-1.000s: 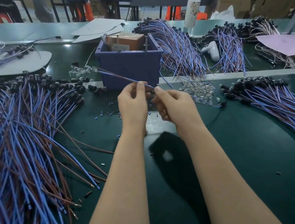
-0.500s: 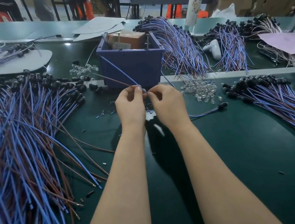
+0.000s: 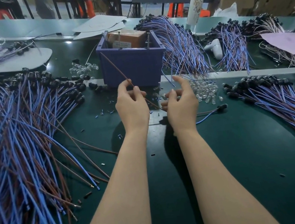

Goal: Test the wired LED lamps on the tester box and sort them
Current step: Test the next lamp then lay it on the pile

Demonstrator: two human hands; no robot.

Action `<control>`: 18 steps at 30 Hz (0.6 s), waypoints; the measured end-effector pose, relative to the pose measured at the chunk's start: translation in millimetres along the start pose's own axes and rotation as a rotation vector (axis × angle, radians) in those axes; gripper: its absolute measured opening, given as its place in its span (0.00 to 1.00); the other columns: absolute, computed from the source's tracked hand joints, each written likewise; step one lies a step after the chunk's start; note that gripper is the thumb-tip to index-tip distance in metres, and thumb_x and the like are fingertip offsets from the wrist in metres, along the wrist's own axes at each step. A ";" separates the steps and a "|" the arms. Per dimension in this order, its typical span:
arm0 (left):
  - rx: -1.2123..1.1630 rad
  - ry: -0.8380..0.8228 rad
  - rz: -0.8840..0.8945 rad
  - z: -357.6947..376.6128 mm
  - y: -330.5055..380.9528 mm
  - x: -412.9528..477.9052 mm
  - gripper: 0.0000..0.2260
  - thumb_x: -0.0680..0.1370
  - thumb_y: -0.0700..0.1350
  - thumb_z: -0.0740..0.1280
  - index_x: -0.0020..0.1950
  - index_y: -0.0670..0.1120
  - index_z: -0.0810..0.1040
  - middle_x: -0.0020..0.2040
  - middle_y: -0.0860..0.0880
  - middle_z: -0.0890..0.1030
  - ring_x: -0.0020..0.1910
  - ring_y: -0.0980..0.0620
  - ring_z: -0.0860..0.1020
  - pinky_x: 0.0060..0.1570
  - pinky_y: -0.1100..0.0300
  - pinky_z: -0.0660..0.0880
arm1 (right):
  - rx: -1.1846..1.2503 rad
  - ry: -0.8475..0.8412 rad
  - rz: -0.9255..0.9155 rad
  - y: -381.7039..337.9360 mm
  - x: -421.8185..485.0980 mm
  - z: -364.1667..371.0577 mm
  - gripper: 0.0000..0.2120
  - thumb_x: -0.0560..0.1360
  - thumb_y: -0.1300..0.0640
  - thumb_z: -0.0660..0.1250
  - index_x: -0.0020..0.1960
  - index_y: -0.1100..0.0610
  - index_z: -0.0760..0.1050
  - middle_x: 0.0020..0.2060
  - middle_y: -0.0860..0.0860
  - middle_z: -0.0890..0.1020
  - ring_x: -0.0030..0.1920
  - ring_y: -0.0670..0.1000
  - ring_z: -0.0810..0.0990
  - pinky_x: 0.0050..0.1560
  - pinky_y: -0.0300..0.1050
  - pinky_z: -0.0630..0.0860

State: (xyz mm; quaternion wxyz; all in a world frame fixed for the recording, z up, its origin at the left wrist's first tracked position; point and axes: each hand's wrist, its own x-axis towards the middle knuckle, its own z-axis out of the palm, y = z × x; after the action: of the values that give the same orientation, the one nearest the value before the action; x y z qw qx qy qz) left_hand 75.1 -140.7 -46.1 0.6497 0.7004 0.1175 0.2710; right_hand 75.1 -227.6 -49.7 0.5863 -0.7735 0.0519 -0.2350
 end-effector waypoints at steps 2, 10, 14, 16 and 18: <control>-0.017 0.026 0.020 -0.5 2.0 -0.6 0.10 0.81 0.41 0.60 0.62 0.44 0.69 0.38 0.51 0.80 0.37 0.56 0.76 0.42 0.68 0.71 | -0.056 -0.025 -0.037 -1.9 -2.5 2.4 0.18 0.78 0.65 0.57 0.64 0.52 0.73 0.33 0.46 0.76 0.38 0.57 0.81 0.49 0.59 0.78; 0.146 -0.130 0.049 3.7 1.4 -6.1 0.10 0.79 0.36 0.59 0.59 0.42 0.75 0.48 0.48 0.80 0.46 0.53 0.76 0.44 0.70 0.69 | -0.125 -0.071 -0.045 0.3 -8.4 7.5 0.19 0.76 0.64 0.58 0.64 0.53 0.73 0.40 0.51 0.79 0.41 0.54 0.78 0.47 0.43 0.72; 0.312 -0.173 0.055 1.6 -0.2 -7.9 0.09 0.80 0.41 0.60 0.58 0.45 0.76 0.49 0.46 0.83 0.50 0.47 0.80 0.52 0.56 0.75 | -0.122 -0.061 -0.053 2.6 -7.2 7.5 0.18 0.76 0.64 0.58 0.64 0.53 0.73 0.40 0.50 0.78 0.40 0.51 0.75 0.41 0.36 0.66; 0.350 -0.150 0.060 0.7 0.5 -8.9 0.10 0.81 0.42 0.59 0.60 0.46 0.75 0.49 0.46 0.83 0.50 0.46 0.79 0.52 0.53 0.75 | -0.118 -0.064 -0.053 3.2 -7.3 7.7 0.19 0.76 0.64 0.58 0.64 0.53 0.72 0.39 0.50 0.78 0.39 0.52 0.75 0.41 0.38 0.67; 0.344 -0.118 0.059 -0.4 0.9 -9.0 0.11 0.81 0.43 0.58 0.62 0.46 0.74 0.49 0.46 0.83 0.50 0.46 0.79 0.52 0.53 0.75 | -0.112 -0.071 -0.061 2.6 -8.5 7.2 0.20 0.76 0.65 0.57 0.66 0.52 0.72 0.38 0.51 0.77 0.38 0.53 0.75 0.42 0.40 0.70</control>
State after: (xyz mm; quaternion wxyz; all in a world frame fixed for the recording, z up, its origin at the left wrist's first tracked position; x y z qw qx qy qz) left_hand 67.3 -145.2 -47.2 0.5180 0.8189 0.1032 0.2246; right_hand 71.2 -219.1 -56.1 0.5360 -0.8143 0.0205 -0.2217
